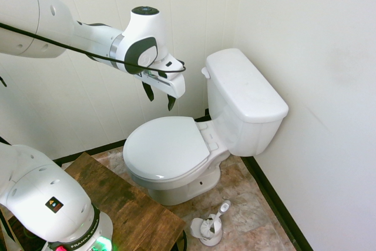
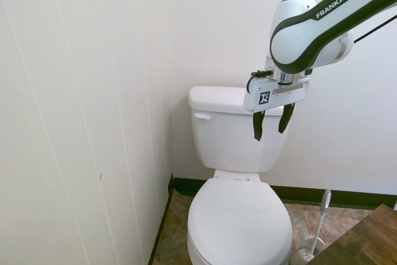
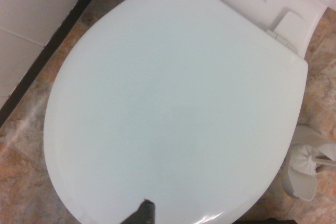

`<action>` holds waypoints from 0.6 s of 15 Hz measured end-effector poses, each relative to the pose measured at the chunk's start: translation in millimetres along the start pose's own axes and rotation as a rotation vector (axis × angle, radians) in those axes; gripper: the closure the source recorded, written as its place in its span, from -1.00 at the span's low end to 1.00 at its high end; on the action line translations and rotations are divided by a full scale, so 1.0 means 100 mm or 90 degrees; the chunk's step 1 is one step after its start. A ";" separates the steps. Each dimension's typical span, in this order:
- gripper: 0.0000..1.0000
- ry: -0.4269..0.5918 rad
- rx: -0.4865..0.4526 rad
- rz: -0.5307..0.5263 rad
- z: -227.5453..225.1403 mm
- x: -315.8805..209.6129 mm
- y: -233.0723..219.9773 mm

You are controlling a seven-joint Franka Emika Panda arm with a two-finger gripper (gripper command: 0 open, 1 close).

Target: Flush the toilet

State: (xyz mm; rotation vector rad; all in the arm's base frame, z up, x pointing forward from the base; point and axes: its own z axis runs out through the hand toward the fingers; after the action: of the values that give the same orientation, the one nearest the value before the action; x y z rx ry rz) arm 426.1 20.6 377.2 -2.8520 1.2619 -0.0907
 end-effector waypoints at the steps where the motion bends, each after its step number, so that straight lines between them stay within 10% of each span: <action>1: -1.00 -0.001 0.000 0.000 0.00 0.00 0.00; 9: -1.00 0.035 0.056 0.047 0.10 0.32 -0.96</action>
State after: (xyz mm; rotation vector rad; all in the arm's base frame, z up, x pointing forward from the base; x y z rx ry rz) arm 519.3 61.8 373.0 -2.7443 1.3360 -0.2178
